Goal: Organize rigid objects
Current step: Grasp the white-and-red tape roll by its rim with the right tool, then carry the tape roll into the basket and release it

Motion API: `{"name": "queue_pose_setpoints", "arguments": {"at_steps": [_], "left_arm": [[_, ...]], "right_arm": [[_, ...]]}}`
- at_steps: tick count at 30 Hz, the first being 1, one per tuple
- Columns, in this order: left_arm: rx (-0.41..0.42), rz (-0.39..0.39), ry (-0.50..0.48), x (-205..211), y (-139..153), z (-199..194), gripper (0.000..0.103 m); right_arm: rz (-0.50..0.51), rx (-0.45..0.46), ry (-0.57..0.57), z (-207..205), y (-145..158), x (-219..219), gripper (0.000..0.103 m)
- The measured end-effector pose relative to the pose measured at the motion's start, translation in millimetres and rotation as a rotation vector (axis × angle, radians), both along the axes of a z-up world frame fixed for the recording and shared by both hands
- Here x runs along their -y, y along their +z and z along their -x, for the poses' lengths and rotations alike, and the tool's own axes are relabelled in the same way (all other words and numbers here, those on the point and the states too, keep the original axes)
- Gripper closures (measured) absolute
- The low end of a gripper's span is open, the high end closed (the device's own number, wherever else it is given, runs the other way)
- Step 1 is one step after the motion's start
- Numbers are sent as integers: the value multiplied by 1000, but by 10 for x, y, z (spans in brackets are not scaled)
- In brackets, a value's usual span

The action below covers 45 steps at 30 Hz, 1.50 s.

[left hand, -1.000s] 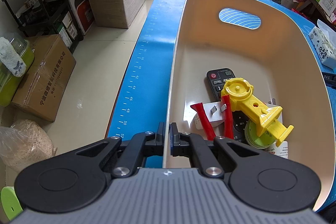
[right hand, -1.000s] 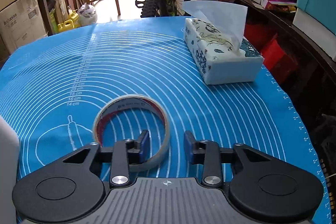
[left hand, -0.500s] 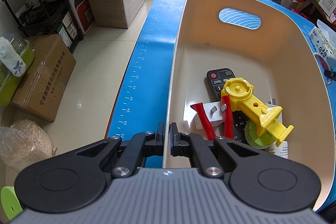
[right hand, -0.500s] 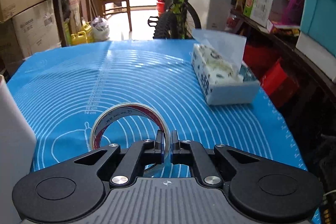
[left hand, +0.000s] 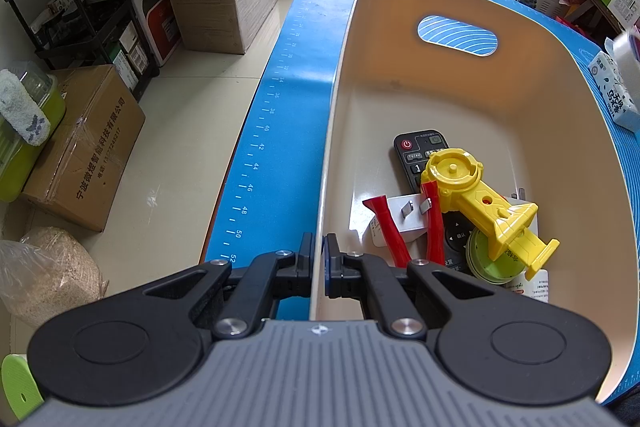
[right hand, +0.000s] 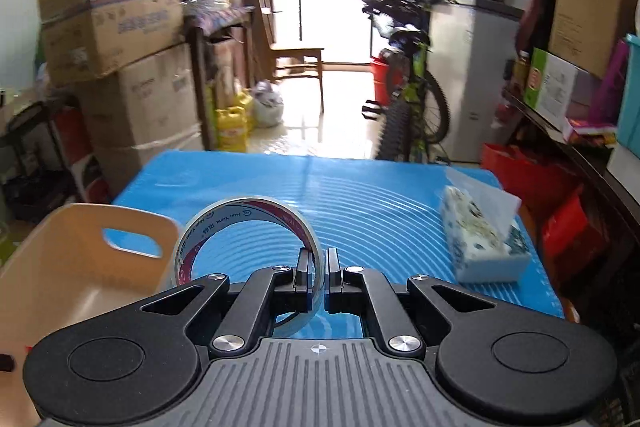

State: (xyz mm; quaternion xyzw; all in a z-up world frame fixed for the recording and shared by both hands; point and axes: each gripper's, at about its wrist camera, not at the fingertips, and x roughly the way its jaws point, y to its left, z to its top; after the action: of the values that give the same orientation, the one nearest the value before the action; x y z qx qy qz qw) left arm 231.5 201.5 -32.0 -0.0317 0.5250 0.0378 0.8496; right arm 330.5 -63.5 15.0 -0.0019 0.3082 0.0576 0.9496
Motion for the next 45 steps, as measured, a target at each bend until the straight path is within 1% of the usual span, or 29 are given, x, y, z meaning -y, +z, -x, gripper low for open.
{"name": "queue_pose_setpoints", "arguments": {"at_steps": [4,8,12,15,18,22,25,27,32,33,34,35,36,37,38,39,40,41,42,43,44,45], "left_arm": [[0,2,1,-2,0,0,97],[-1,1,1,-5,-2,3,97],[-1,2,1,-6,-3,2,97],[-1,2,2,-5,-2,2,97],[-1,1,2,-4,-2,1,97],[-1,1,2,-3,-3,1,97],[-1,1,2,-3,-3,1,97],[-1,1,2,-3,-3,1,97],[-1,3,5,-4,0,-2,97],[-1,3,6,1,1,-5,97],[-1,1,8,3,1,-6,97],[-2,-2,10,9,1,-9,97],[0,-5,13,20,3,-6,97],[6,-10,17,24,15,-2,95],[18,-14,20,29,37,5,95],[28,-16,23,30,64,12,94],[40,-21,30,29,93,20,88],[50,-25,39,28,118,25,73],[58,-30,48,25,146,34,61],[71,-36,57,24,179,49,39],[90,-42,66,28,220,72,31],[109,-44,71,41,265,91,30]], "right_arm": [[-1,19,99,85,139,-366,87],[-4,-11,175,139,140,-716,87],[21,-36,242,207,44,-1041,87],[34,-71,267,244,-72,-1224,87],[73,-104,296,287,-205,-1377,87],[121,-155,328,337,-342,-1528,87],[159,-206,323,323,-466,-1592,87],[168,-220,313,320,-518,-1576,87],[182,-261,332,329,-564,-1625,85],[177,-258,333,335,-546,-1620,79],[164,-253,330,348,-519,-1598,71],[150,-249,326,345,-480,-1572,66],[142,-243,322,355,-448,-1545,64],[136,-237,319,364,-411,-1506,59],[131,-232,314,381,-385,-1481,52],[123,-229,309,394,-350,-1444,49],[112,-226,302,408,-315,-1403,44],[98,-224,295,429,-275,-1354,41],[85,-223,287,444,-233,-1310,41],[74,-222,278,459,-189,-1263,38],[63,-218,267,476,-144,-1199,33],[50,-211,256,508,-92,-1142,32]]}}
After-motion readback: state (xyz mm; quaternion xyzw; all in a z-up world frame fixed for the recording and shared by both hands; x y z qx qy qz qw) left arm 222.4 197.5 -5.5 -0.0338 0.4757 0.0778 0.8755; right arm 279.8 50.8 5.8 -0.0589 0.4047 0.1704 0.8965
